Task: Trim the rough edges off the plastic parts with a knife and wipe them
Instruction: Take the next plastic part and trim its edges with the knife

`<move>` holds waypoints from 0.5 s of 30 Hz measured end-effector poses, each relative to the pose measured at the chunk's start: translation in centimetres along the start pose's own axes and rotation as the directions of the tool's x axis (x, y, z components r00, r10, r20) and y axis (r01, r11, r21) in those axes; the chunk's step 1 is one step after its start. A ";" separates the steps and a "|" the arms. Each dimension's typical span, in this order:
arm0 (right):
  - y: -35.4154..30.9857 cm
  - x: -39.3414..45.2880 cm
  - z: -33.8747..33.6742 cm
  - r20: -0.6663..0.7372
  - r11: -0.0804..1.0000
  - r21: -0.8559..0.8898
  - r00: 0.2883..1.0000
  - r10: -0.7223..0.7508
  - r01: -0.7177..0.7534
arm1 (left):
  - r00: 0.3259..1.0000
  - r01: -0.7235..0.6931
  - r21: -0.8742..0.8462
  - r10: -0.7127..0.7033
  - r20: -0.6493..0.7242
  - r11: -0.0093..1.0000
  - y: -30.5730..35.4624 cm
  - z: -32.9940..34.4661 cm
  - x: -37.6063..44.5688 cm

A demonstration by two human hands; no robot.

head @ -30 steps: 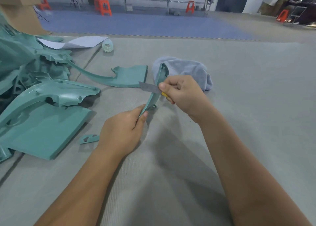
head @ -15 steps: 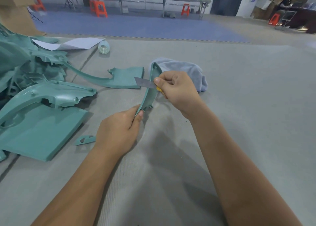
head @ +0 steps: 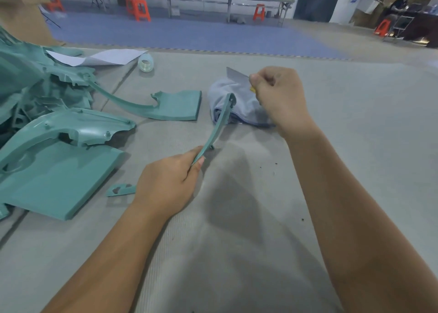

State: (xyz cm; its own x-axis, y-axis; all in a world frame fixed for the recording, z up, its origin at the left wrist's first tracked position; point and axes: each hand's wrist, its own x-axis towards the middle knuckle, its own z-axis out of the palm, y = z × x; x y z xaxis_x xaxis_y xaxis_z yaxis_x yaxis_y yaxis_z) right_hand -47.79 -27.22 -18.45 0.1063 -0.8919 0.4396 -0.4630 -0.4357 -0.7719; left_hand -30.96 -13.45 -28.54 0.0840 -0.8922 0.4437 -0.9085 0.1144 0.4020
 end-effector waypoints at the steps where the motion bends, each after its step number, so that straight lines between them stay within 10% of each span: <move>1: 0.3 -0.1 0.1 -0.019 0.999 0.047 1.000 0.024 -0.023 | 1.000 0.000 -0.005 0.000 -0.001 1.000 0.0 0.0 0.0; 9: 1.0 -2.7 1.5 0.079 0.848 0.445 0.956 0.281 -0.286 | 0.999 0.019 0.045 -0.018 -0.027 0.999 -0.2 0.3 0.2; 15: -0.4 -2.8 0.6 0.279 0.806 0.431 0.909 0.310 -0.407 | 0.999 0.038 0.059 -0.036 -0.030 0.998 -0.2 0.3 0.2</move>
State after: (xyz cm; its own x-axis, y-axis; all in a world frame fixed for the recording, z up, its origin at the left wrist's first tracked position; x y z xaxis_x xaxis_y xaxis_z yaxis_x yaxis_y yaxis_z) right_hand -47.38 -24.60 -19.66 0.1990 -0.9795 0.0325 -0.0370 -0.0407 -0.9985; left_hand -30.90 -13.77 -28.72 0.1293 -0.8822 0.4527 -0.9272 0.0544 0.3707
